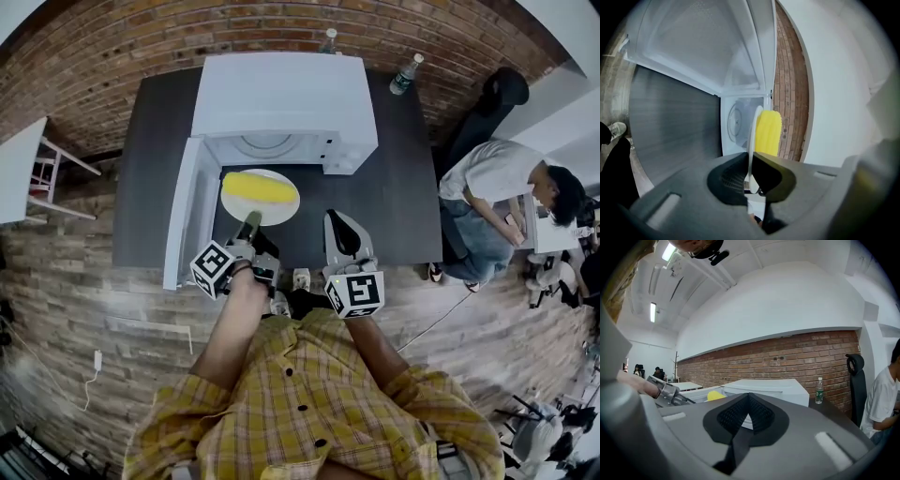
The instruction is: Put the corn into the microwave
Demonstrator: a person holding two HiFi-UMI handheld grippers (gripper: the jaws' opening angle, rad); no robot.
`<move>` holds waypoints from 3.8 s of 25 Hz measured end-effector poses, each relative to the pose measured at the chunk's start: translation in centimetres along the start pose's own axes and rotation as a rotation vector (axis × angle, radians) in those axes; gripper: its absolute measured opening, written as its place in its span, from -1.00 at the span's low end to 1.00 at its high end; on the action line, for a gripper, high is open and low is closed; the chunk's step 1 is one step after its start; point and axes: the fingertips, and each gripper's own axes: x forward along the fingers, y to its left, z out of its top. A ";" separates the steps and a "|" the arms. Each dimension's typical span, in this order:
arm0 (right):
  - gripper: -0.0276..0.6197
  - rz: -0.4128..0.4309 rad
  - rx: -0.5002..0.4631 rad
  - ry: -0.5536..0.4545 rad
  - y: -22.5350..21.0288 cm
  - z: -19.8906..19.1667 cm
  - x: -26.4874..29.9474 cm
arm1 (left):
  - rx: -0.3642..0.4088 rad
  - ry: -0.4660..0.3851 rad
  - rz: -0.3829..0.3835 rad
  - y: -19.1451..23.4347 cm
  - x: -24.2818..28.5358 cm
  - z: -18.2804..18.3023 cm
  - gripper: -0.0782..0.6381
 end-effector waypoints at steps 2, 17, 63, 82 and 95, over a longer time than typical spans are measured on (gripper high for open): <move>-0.90 0.010 0.000 -0.002 -0.4 -0.1 0.9 | -0.002 -0.024 -0.008 0.2 0.8 0.4 -0.73; -0.90 0.054 0.004 0.021 -3.3 -1.6 6.0 | 0.038 -0.103 0.036 3.3 8.7 3.6 -0.73; -0.90 0.075 0.021 0.082 -6.8 -3.7 10.7 | -0.025 -0.142 0.175 9.3 21.6 8.3 -0.72; -0.90 0.123 0.025 0.114 -6.4 -4.4 11.0 | -0.092 -0.136 0.255 10.9 21.9 8.3 -0.31; -0.90 0.091 0.044 0.092 -6.3 -3.8 10.2 | -0.103 -0.090 0.159 7.3 19.4 6.5 -0.36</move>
